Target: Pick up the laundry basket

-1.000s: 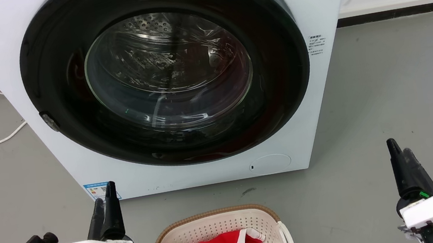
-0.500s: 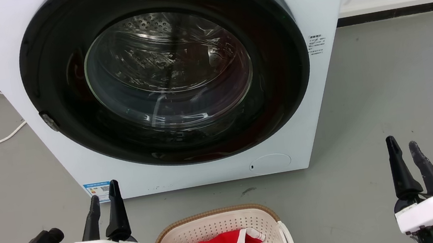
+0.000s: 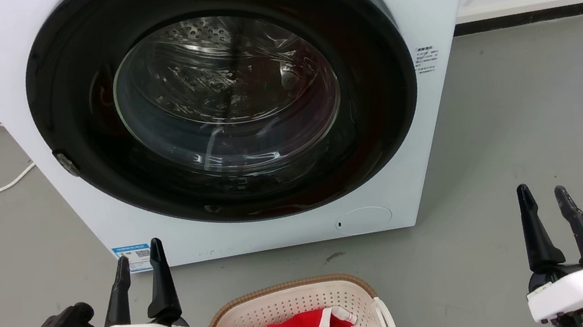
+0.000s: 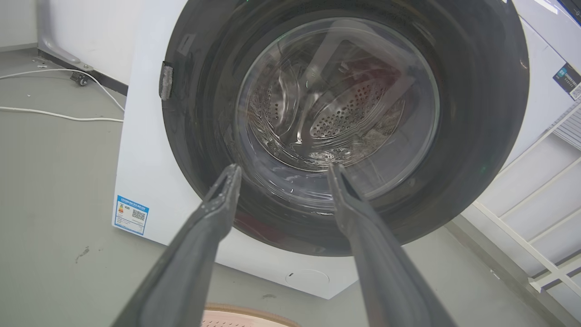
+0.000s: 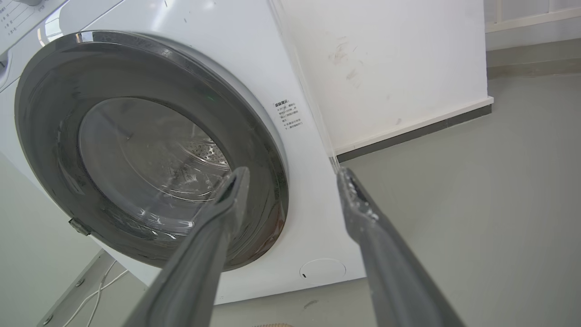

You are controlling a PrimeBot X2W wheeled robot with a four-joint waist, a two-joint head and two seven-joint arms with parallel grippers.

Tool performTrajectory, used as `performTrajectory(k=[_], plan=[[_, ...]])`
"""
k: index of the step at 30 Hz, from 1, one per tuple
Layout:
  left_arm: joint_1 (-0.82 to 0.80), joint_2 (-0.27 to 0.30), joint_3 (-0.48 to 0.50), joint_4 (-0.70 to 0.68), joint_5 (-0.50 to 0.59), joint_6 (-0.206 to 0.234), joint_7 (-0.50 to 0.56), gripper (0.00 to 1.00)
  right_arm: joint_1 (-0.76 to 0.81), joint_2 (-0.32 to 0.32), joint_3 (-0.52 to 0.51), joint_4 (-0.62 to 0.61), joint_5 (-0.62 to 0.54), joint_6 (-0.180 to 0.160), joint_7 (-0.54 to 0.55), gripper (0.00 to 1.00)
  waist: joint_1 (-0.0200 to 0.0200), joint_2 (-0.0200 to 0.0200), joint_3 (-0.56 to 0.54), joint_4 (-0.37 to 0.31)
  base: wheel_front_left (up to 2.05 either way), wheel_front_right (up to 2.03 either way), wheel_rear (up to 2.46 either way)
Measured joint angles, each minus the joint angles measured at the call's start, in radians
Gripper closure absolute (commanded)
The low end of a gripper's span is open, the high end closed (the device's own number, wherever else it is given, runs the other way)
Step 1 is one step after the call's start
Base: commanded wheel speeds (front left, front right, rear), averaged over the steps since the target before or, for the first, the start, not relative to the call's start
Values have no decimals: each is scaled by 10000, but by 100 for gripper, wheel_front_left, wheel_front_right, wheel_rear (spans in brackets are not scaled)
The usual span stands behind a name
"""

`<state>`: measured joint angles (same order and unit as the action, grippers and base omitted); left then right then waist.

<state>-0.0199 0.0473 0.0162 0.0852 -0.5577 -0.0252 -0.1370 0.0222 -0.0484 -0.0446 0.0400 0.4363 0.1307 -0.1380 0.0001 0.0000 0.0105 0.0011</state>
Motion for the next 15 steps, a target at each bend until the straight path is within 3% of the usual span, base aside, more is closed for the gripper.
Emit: performTrajectory(k=[15], plan=[[158,4,-107,-228,1730,140,-426,0,187,-2,63,-359,-1810,0,-416,0,0,0,21,16,0,0,0]])
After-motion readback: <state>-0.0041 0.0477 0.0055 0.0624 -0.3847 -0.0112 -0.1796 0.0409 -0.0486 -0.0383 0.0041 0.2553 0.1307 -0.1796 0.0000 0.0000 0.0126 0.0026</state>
